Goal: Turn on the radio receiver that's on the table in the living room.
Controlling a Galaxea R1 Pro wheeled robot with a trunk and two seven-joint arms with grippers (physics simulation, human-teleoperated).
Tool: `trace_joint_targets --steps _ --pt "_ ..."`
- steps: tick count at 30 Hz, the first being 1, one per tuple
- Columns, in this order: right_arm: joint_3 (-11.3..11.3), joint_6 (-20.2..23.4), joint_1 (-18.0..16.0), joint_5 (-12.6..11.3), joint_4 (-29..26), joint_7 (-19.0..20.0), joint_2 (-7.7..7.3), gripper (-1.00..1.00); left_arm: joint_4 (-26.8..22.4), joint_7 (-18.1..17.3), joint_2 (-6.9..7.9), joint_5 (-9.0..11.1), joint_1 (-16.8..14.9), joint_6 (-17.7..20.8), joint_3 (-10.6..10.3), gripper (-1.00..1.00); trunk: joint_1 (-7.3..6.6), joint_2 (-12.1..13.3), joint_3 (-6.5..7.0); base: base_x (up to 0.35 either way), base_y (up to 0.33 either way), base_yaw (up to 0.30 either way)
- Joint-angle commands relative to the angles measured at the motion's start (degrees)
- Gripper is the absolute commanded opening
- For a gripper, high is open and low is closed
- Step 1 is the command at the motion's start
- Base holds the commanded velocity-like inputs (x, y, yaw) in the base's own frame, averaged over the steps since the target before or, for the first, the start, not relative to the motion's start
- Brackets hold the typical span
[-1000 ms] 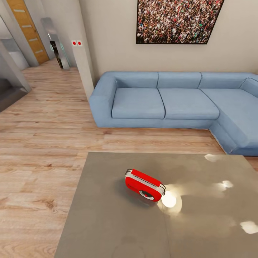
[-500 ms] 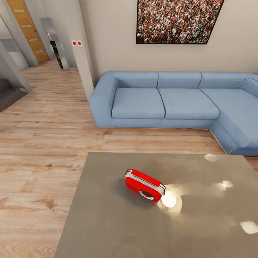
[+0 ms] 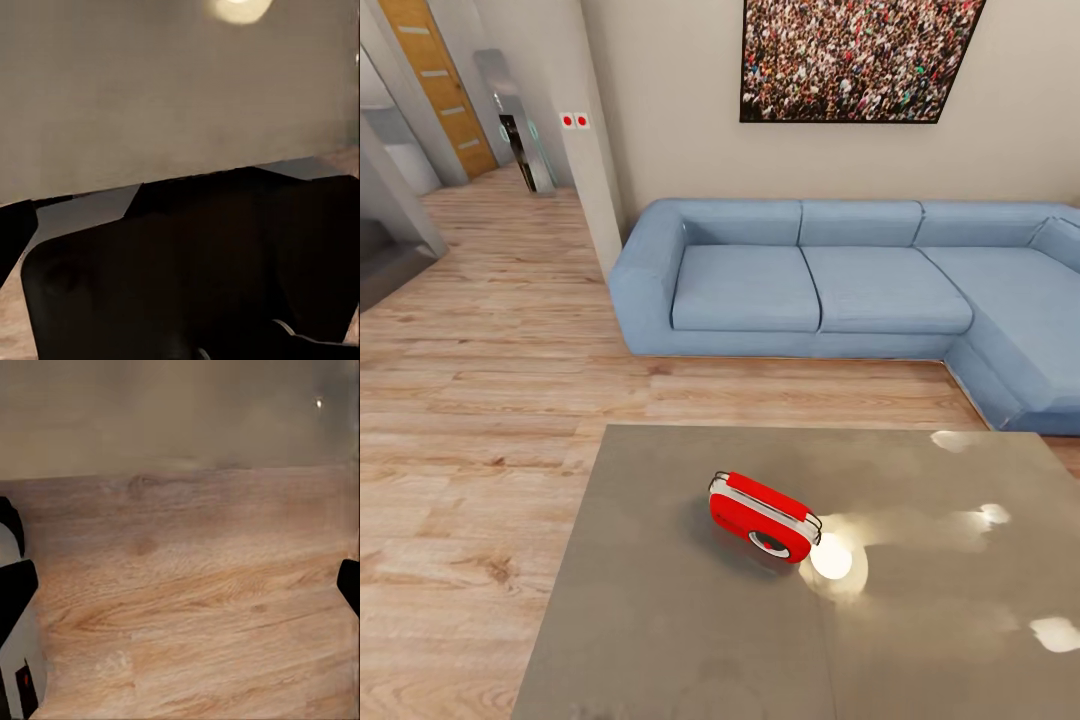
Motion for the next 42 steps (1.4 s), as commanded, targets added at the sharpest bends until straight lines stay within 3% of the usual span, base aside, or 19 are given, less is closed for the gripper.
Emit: trace_joint_targets --steps 1,4,10,14,19,23,26,27,30,32,33,36,37,40,42 --pt "-0.84 0.82 0.01 0.0 -1.3 0.0 -0.35 1.0 -1.74 -0.42 0.0 -0.08 0.01 1.49 0.0 1.0 0.0 0.0 -0.01 0.0 0.0 0.0" --pt "-5.45 6.5 0.01 0.16 -10.33 0.06 -1.32 1.0 -10.24 -1.58 0.0 -0.1 0.0 8.22 0.05 1.0 0.0 0.0 -0.01 0.0 0.0 0.0" --pt "-10.41 16.0 0.01 0.46 -25.21 0.16 -1.71 1.0 -17.21 -1.93 -0.07 -0.12 -0.01 14.63 0.24 1.0 0.0 0.0 -0.01 0.0 0.0 0.0" --pt "-11.46 20.49 0.18 0.63 -33.14 0.18 -2.18 1.0 -20.79 -1.98 -0.08 -0.21 -0.02 16.54 0.46 1.0 0.0 0.0 -0.01 0.0 0.0 0.0" --pt "-11.5 23.51 0.21 0.64 -39.34 0.18 -4.35 1.0 -24.23 -1.92 -0.21 -0.11 -0.49 17.39 0.52 1.0 0.0 0.0 -0.01 0.0 0.0 0.0" --pt "-11.0 27.48 -0.95 0.54 -42.85 0.57 -4.81 1.0 -24.48 -1.91 -0.28 0.07 -3.72 20.15 0.53 1.0 0.0 0.0 -0.01 0.0 0.0 0.0" --pt "-8.56 31.14 -4.9 0.46 -43.98 0.98 -4.91 1.0 -24.36 -1.9 -0.4 0.19 -7.93 23.37 0.56 1.0 0.0 0.0 -0.01 0.0 0.0 0.0" --pt "-6.8 32.35 -6.84 0.47 -44.18 1.06 -4.92 1.0 -24.3 -1.9 -0.54 0.26 -9.69 24.41 0.54 1.0 0.0 0.0 -0.01 0.0 0.0 0.0" --pt "-4.57 34.03 -9.86 0.34 -44.24 1.1 -4.92 1.0 -24.21 -1.84 -0.68 0.28 -11.33 25.05 0.54 1.0 0.0 0.0 -0.01 0.0 0.0 0.0" --pt "-1.84 35.82 -13.03 0.2 -44.03 1.12 -4.73 1.0 -24.17 -1.68 -0.74 0.16 -12.28 25.32 0.53 1.0 0.0 0.0 -0.01 0.0 0.0 0.0" --pt "3.75 37.76 -16.23 0.08 -43.87 1.01 -3.41 1.0 -24.02 -1.35 -0.79 -0.1 -12.86 25.07 0.53 1.0 0.0 0.0 -0.01 0.0 0.0 0.0" --pt "6.45 37.83 -16.89 0.14 -43.86 1.0 0.02 1.0 -23.92 -0.9 -0.89 -0.29 -13.01 24.87 0.57 1.0 0.0 0.0 -0.01 0.0 0.0 0.0" --pt "8.54 37.78 -17.03 0.28 -43.94 0.98 1.67 1.0 -24.05 0.54 -1.06 -0.48 -13.2 24.84 0.6 1.0 0.0 0.0 -0.01 0.0 0.0 0.0" --pt "11.79 37.61 -17.1 0.49 -44.27 0.64 2.58 1.0 -23.85 4.55 -1.29 -0.39 -14.32 25.19 0.58 1.0 0.0 0.0 -0.01 0.0 0.0 0.0" --pt "12.5 37.56 -17.11 0.54 -44.46 0.3 2.75 1.0 -23.78 5.81 -1.31 -0.41 -14.58 25.29 0.55 1.0 0.0 0.0 -0.01 0.0 0.0 0.0"
